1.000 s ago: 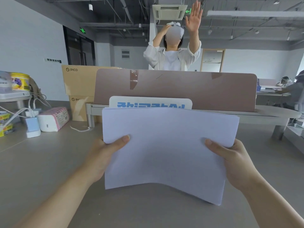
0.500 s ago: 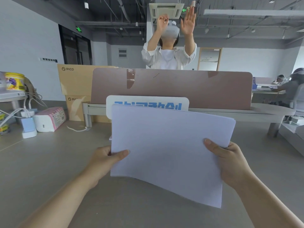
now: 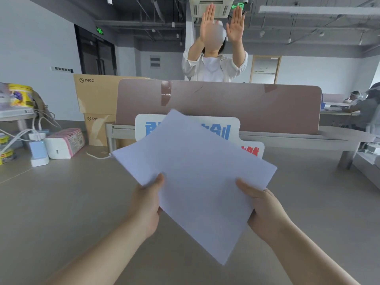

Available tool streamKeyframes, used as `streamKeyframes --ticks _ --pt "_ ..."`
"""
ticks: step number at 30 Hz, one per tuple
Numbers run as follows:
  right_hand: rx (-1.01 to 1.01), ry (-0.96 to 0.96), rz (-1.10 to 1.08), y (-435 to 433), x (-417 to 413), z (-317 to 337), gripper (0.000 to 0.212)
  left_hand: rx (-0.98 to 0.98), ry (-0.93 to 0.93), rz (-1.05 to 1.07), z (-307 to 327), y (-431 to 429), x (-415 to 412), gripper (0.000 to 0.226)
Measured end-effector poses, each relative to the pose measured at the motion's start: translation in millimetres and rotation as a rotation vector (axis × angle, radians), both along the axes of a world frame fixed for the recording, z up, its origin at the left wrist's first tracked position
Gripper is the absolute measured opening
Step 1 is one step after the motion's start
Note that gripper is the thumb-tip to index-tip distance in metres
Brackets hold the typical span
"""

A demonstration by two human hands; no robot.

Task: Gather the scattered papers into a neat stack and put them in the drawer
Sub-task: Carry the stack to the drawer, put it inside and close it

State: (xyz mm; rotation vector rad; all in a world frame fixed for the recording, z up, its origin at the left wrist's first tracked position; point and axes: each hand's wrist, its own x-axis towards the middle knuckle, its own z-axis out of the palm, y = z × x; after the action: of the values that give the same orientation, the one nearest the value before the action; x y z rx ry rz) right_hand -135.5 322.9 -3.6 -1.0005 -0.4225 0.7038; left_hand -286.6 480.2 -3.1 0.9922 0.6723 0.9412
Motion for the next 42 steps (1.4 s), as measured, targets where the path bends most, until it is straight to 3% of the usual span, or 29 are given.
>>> streamKeyframes --ticks 4,7,9,12,15,18,23,27,29,31,34,38,42 --pt "-0.117 0.118 0.047 -6.6 6.8 -1.8 0.023 0.031 0.234 -0.022 -6.7 29.8 -6.8 0.02" --pt "-0.323 0.197 0.141 -11.8 12.5 0.9 0.048 0.045 0.428 -0.15 -11.0 48.2 -18.8 0.025" --pt "-0.453 0.154 0.234 -12.8 15.7 -0.6 0.054 0.09 0.54 -0.227 -12.7 54.7 -23.8 0.027" --pt "-0.638 -0.048 0.3 -10.7 14.6 -5.0 0.039 0.148 0.661 -0.306 -11.2 52.4 -23.5 0.012" --pt "-0.761 -0.129 0.298 -9.8 9.7 -7.2 0.028 0.168 0.64 -0.356 -9.1 45.9 -21.7 0.018" --pt "-0.777 -0.141 0.266 -8.7 6.9 -8.4 0.027 0.066 0.556 -0.367 -15.0 50.7 -18.5 0.047" --pt "-0.795 -0.307 0.174 -3.9 -4.9 -8.4 0.02 0.155 0.622 -0.372 -20.4 34.1 -11.9 0.029" --pt "-0.772 -0.521 0.094 0.3 -9.0 -6.1 0.029 0.267 0.462 -0.267 -12.7 27.4 -7.6 0.032" --pt "-0.631 -0.578 0.058 -1.4 -5.0 0.8 0.035 0.313 0.287 -0.202 -3.4 24.4 -8.3 0.033" --pt "-0.428 -0.593 0.027 -6.8 -4.0 10.1 0.021 0.323 0.082 -0.165 8.3 18.0 -11.5 0.027" --pt "-0.235 -0.693 -0.057 -12.5 -8.1 19.6 0.021 0.373 -0.125 -0.168 22.8 7.7 -17.3 0.02" --pt "-0.109 -0.766 -0.141 -14.1 -20.9 26.6 0.025 0.474 -0.243 -0.124 36.2 1.7 -25.7 0.021" --pt "0.007 -0.639 -0.106 -17.3 -24.2 32.0 0.02 0.441 -0.297 -0.248 37.0 2.5 -31.2 0.02"
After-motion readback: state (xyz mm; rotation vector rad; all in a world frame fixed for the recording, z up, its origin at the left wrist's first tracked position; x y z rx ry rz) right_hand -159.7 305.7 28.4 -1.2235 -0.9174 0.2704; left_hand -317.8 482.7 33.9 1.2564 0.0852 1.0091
